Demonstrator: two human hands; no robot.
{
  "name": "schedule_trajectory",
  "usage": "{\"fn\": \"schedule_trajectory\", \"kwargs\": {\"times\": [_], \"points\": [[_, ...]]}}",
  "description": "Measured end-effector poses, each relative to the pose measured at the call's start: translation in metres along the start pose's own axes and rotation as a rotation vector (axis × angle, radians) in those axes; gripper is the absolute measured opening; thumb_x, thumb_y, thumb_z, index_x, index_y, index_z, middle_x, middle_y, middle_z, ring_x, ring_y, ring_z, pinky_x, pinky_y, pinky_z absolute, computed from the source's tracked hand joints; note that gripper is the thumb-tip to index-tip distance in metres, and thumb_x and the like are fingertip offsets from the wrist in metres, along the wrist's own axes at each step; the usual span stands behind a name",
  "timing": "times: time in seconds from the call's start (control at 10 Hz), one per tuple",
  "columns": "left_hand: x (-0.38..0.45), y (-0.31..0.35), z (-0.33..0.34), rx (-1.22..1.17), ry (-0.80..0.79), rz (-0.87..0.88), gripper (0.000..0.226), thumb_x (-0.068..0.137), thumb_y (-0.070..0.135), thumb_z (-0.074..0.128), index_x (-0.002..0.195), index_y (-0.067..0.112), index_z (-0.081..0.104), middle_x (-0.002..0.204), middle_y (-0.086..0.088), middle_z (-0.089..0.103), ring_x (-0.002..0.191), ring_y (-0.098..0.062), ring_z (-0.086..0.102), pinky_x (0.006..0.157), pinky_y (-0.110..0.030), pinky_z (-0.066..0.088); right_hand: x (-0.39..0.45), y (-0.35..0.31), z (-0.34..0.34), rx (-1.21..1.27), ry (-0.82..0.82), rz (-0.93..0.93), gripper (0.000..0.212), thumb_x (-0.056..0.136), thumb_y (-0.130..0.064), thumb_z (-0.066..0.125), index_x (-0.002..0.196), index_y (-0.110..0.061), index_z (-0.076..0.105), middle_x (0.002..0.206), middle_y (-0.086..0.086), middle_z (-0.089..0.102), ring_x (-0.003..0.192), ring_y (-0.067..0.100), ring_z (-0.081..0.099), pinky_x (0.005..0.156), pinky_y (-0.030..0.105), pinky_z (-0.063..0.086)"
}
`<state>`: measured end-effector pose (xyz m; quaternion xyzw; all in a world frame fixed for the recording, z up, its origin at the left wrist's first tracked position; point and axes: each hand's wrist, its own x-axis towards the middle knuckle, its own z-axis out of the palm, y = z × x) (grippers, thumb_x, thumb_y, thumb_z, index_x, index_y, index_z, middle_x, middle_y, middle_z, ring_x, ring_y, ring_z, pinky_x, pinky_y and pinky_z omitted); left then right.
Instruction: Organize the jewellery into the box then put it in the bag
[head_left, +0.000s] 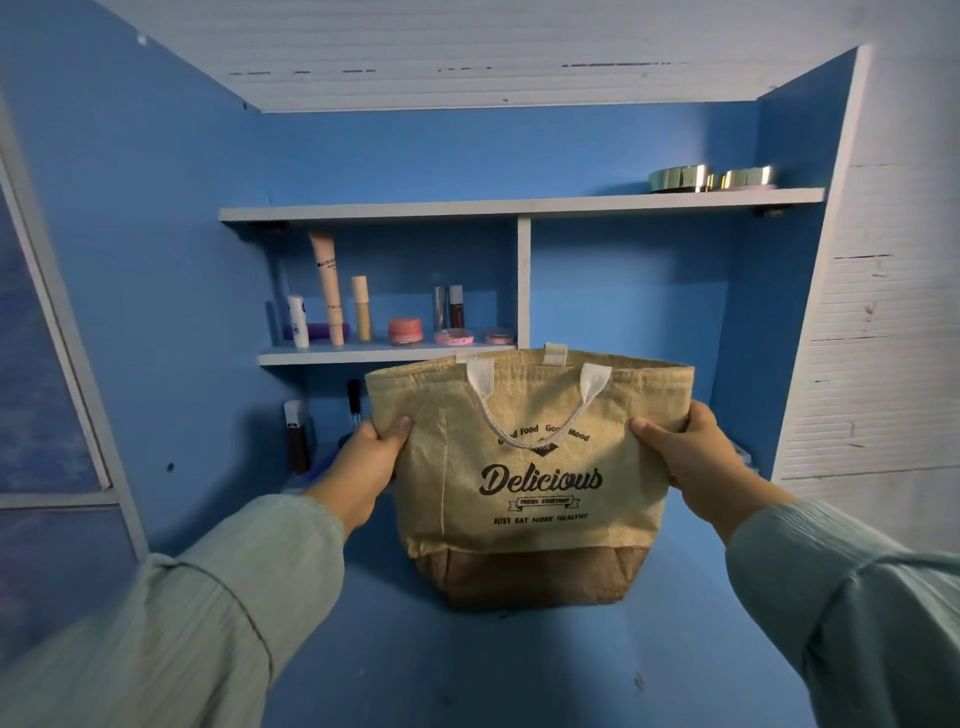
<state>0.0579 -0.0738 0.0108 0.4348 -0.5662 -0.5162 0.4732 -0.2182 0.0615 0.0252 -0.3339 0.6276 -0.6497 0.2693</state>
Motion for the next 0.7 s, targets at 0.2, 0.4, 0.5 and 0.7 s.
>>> {"fn": "schedule_trajectory", "kwargs": {"times": [0.2, 0.4, 0.5, 0.7], "points": [[0.002, -0.004, 0.0, 0.007, 0.02, -0.004, 0.022, 0.095, 0.034, 0.049, 0.114, 0.022, 0.046, 0.11, -0.001, 0.057, 0.106, -0.022, 0.054, 0.097, -0.041, 0.043, -0.001, 0.003, 0.001, -0.01, 0.004, 0.003, 0.055, 0.081, -0.022, 0.07, 0.126, -0.014, 0.041, 0.106, -0.001, 0.054, 0.103, 0.022, 0.053, 0.096, 0.046, 0.046], [0.001, -0.005, -0.007, 0.036, 0.033, -0.007, 0.026, 0.094, 0.035, 0.05, 0.116, 0.02, 0.047, 0.112, -0.002, 0.058, 0.109, -0.023, 0.054, 0.102, -0.045, 0.041, 0.0, 0.001, 0.003, -0.056, -0.036, 0.033, 0.053, 0.083, -0.024, 0.069, 0.127, -0.014, 0.04, 0.107, -0.001, 0.053, 0.103, 0.021, 0.051, 0.097, 0.045, 0.045], [-0.004, -0.003, -0.008, 0.073, 0.028, -0.025, 0.037, 0.094, 0.036, 0.052, 0.125, 0.017, 0.046, 0.121, -0.004, 0.057, 0.112, -0.024, 0.053, 0.102, -0.047, 0.042, -0.003, -0.004, 0.006, -0.149, -0.023, 0.055, 0.053, 0.084, -0.029, 0.067, 0.128, -0.013, 0.04, 0.118, 0.005, 0.052, 0.104, 0.022, 0.05, 0.095, 0.043, 0.046], [-0.018, 0.01, -0.021, 0.119, 0.081, 0.025, 0.059, 0.095, 0.035, 0.051, 0.146, 0.022, 0.025, 0.146, -0.002, 0.038, 0.128, -0.023, 0.042, 0.108, -0.046, 0.034, -0.016, -0.02, -0.004, -0.324, -0.012, 0.104, 0.057, 0.09, -0.032, 0.059, 0.136, -0.009, 0.036, 0.13, 0.01, 0.047, 0.113, 0.027, 0.048, 0.089, 0.039, 0.045]]}}
